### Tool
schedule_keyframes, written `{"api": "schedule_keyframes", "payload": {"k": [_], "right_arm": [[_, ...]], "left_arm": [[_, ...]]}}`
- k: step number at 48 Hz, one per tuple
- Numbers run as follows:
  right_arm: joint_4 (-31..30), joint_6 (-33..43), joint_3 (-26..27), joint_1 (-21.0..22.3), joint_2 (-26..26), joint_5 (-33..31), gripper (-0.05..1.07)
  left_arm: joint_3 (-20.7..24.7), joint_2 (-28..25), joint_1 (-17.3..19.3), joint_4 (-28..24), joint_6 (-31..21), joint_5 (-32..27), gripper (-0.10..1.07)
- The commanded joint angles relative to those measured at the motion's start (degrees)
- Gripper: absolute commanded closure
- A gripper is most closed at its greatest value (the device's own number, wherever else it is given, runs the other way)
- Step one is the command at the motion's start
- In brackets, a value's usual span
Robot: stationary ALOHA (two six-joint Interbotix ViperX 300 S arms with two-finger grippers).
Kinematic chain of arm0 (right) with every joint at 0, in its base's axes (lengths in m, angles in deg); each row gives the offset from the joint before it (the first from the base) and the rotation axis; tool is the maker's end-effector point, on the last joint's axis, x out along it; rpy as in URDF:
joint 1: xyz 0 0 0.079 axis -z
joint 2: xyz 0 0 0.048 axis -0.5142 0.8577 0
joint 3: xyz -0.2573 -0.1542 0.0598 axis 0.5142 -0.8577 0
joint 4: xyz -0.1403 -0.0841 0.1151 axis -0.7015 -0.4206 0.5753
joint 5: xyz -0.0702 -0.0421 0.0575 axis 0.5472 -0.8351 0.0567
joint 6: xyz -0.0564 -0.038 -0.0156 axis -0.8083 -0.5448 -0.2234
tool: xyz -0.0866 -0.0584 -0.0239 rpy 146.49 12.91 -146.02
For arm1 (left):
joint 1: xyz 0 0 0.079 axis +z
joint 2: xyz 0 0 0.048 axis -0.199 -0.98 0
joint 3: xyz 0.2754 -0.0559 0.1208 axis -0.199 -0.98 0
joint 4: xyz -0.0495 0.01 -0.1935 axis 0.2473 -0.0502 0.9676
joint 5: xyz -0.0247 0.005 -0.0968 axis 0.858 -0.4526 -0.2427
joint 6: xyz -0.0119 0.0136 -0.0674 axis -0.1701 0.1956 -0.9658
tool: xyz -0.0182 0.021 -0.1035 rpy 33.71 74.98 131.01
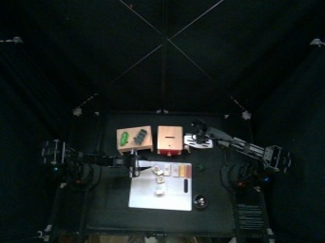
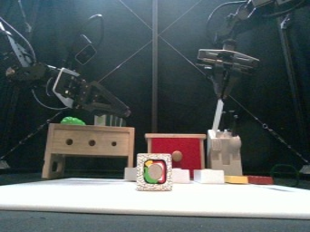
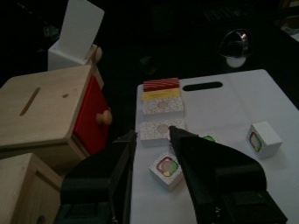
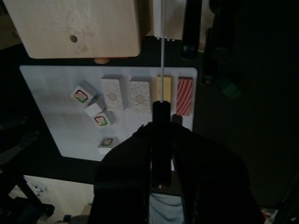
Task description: Place cleaver back into holder
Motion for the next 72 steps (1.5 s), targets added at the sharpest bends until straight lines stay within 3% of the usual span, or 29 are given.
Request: {"api": "schedule_keyframes", "payload": {"k": [1, 27, 51, 64, 72], "right_arm": [[-0.1, -0.1, 1.5, 0.4, -0.7, 0.9, 0.45], [-0.4, -0.2, 0.4, 0.4, -0.7, 7.7, 0.43], [-1.3, 0.2, -1.1, 0.4, -0.7, 14.1, 0.31], [-1.0, -0.2, -1.5, 0.9, -1.1, 14.2, 0.31], [-1.3, 0.0, -4.7, 0.9, -2.5, 14.6, 0.31]], "left_arm": [[0.6, 0.8, 0.2, -0.1, 0.1, 0.2, 0.21], [0.6, 0.8, 0.3, -0.1, 0.1, 0.2, 0.21], [0.4, 0.9, 0.3, -0.1, 0.0, 0.2, 0.21], [0.4, 0.9, 0.2, -0.1, 0.0, 0.2, 0.21], [0.4, 1.8, 0.3, -0.1, 0.1, 0.2, 0.21]]}}
